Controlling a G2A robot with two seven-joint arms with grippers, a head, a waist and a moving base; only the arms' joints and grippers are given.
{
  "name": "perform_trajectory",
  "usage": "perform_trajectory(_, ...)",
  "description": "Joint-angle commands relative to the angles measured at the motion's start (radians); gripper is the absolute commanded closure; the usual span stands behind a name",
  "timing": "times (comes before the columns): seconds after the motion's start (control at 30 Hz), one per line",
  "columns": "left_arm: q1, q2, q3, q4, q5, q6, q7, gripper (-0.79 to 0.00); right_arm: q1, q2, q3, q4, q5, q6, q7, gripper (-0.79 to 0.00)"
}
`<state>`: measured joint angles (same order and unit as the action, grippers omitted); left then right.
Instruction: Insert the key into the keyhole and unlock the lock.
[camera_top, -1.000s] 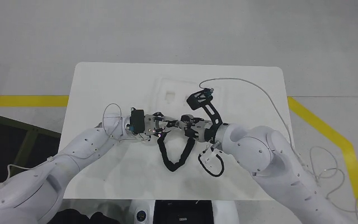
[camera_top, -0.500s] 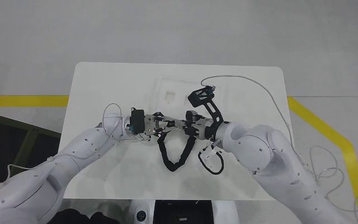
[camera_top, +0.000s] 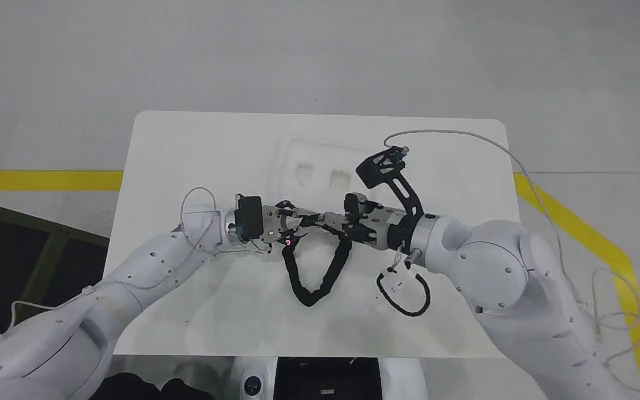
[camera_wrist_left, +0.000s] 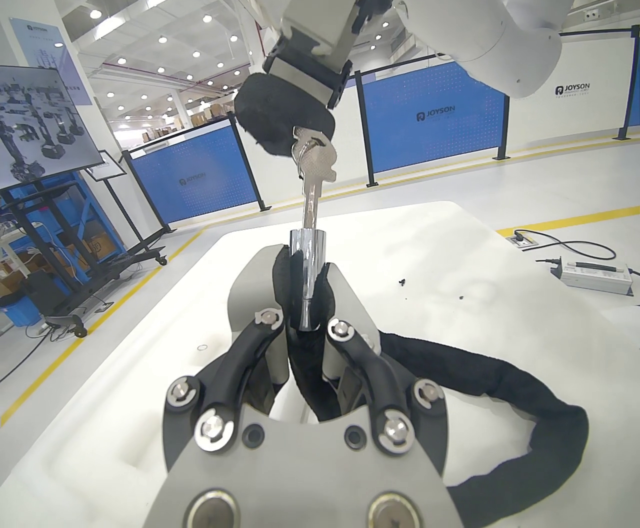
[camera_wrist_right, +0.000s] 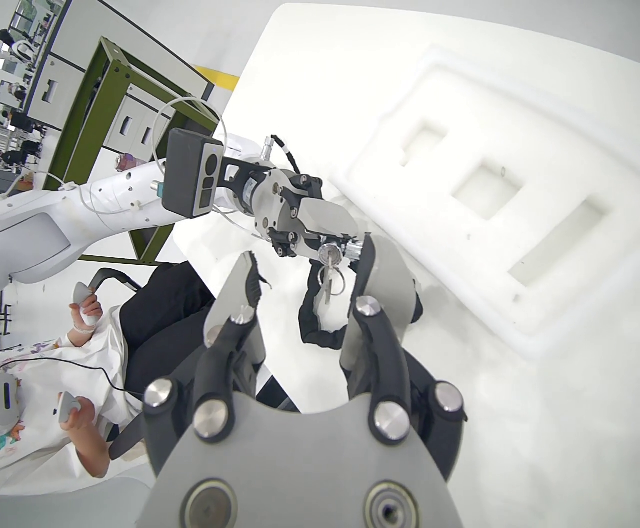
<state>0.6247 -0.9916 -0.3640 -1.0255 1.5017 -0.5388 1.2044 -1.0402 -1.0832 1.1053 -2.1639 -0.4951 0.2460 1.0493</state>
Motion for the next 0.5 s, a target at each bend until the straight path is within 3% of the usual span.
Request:
perform_trajectory(0.0,0.006,0.002,-0.010,-0.006,0.005,-0.004,-0.005,0.000,-0.011,0.004,0.022,-0.005,0.003,-0.007,0.012,-0.034)
perform_trajectory(0.03,0.009,0.003,-0.015,-0.009,0.007,-0.007,-0.008,0.000,-0.017,0.006,0.031,-0.007,0.005,-0.011,0.017,0.000)
perform_trajectory(0.47,0.045,0.008,-0.077,-0.037,0.037,-0.031,-0.031,0.000,-0.027,0.009,0.040,0.005,0.031,-0.031,0.028,0.000)
